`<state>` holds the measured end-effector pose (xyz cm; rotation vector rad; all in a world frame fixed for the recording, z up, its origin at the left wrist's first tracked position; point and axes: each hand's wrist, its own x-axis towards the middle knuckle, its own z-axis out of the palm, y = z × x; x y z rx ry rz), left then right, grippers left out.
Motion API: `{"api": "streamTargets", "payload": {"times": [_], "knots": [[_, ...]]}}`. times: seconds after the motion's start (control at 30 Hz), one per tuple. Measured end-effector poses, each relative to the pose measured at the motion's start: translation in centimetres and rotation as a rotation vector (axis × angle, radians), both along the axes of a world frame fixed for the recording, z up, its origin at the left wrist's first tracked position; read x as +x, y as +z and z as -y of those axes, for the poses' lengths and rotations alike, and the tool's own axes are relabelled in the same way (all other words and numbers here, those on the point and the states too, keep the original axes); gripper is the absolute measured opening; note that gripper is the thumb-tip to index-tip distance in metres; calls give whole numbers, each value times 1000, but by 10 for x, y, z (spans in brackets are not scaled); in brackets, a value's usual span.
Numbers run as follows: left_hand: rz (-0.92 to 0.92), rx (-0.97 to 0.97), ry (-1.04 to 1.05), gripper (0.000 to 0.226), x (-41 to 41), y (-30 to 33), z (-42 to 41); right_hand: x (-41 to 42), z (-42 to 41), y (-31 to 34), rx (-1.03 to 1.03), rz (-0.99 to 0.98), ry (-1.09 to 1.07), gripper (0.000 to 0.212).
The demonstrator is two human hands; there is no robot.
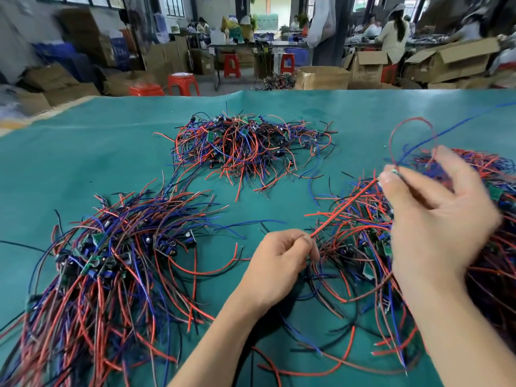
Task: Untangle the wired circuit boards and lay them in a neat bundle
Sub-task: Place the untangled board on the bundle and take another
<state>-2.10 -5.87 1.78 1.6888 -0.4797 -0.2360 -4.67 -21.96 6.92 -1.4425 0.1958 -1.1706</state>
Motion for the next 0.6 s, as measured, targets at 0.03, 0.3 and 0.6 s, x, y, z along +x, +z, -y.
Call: {"api": "streamTargets", "payload": {"times": [0.03, 0.3, 0.6], "knots": [[4, 5, 0, 28, 0, 0, 0, -3, -1, 6, 1, 17, -11, 54], [38, 20, 64, 26, 3, -5, -1, -8, -58, 79, -64, 21, 284, 40], [123, -65, 68, 30, 1, -6, -5, 84, -161, 53, -881, -625, 581, 41]]}}
